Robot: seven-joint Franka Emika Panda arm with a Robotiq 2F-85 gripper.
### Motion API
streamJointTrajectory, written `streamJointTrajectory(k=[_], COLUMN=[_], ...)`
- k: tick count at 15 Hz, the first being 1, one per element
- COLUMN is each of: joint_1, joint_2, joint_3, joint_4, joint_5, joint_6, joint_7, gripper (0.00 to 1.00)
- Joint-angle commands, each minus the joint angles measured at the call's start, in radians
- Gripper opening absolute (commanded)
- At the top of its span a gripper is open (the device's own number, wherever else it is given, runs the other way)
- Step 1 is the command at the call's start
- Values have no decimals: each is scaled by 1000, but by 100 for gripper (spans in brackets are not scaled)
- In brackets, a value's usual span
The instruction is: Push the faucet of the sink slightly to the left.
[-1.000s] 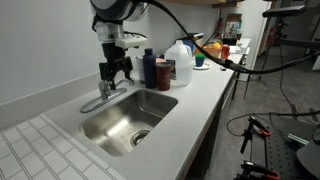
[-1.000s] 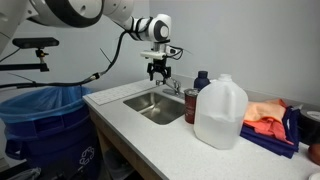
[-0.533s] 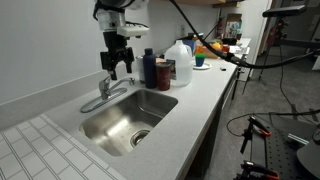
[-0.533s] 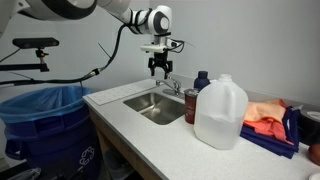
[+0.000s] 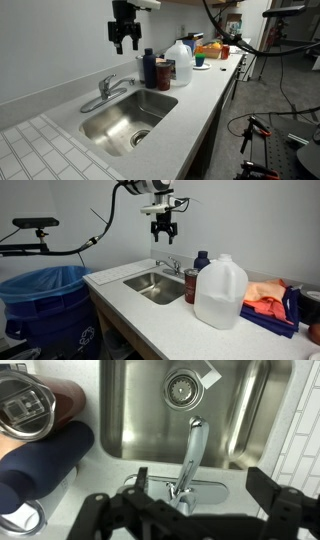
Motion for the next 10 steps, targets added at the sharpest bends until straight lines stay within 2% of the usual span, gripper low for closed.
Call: streamJointTrajectory(k=[1, 10], joint_1=[-20, -26], joint_2=[-147, -308], joint_3=[3, 7], joint_4=[-173, -408], joint_5=[29, 62], joint_6=[111, 405], joint_7=[5, 23], gripper=[100, 100])
